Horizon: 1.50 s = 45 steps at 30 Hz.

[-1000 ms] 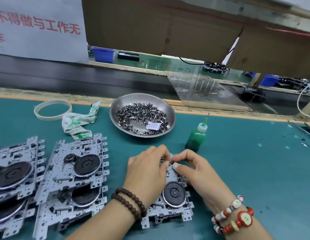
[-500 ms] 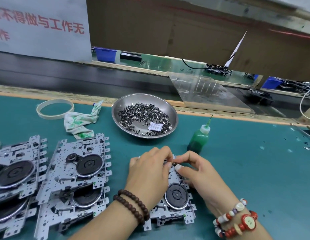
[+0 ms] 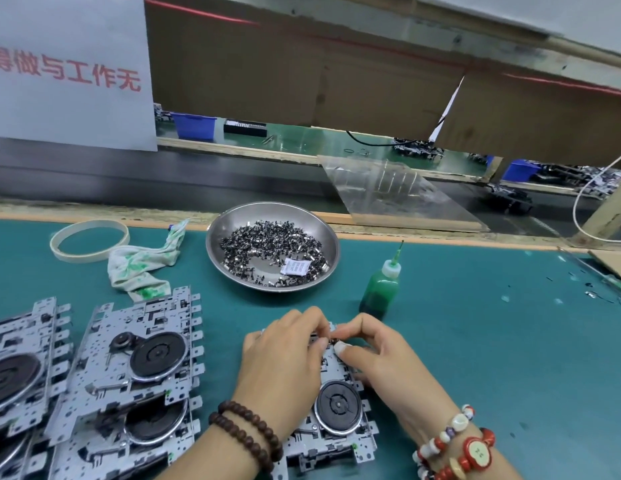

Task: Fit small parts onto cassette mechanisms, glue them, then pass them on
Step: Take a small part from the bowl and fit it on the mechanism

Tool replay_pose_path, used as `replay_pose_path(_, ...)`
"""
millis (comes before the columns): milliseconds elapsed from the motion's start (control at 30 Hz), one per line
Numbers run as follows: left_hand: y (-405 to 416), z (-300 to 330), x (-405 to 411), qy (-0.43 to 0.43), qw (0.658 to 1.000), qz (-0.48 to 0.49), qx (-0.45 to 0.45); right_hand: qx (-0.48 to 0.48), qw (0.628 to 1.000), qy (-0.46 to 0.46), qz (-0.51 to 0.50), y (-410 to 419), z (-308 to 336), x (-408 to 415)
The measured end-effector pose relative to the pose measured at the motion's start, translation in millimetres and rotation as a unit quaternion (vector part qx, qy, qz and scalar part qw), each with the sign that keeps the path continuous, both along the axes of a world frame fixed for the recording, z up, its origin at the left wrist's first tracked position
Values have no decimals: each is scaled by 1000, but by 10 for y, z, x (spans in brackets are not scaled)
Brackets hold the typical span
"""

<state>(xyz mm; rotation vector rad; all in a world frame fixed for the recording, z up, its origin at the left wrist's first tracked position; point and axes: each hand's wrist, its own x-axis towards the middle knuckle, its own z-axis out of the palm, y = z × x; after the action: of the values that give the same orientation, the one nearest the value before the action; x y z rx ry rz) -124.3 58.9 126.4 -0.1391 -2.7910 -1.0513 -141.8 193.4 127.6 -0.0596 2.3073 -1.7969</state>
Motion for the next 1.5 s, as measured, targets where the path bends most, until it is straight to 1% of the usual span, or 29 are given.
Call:
replay_pose_path(433,-6,-1,0,-6,1000,5,10,2,1000,20,1,10,2,5)
replay_pose_path(667,-7,-1,-7,-11,1000,9,16,-14,1000,-1,3,32,-18,-8)
replay_pose_path(1133,-7,4,-18,-27,999,12,17,-13,999,-36,-3,14,6,-64)
replay_pose_path(1500,-21,-15,31,14,1000,-15,9,-35,999,-29,-17,-33,8,-50)
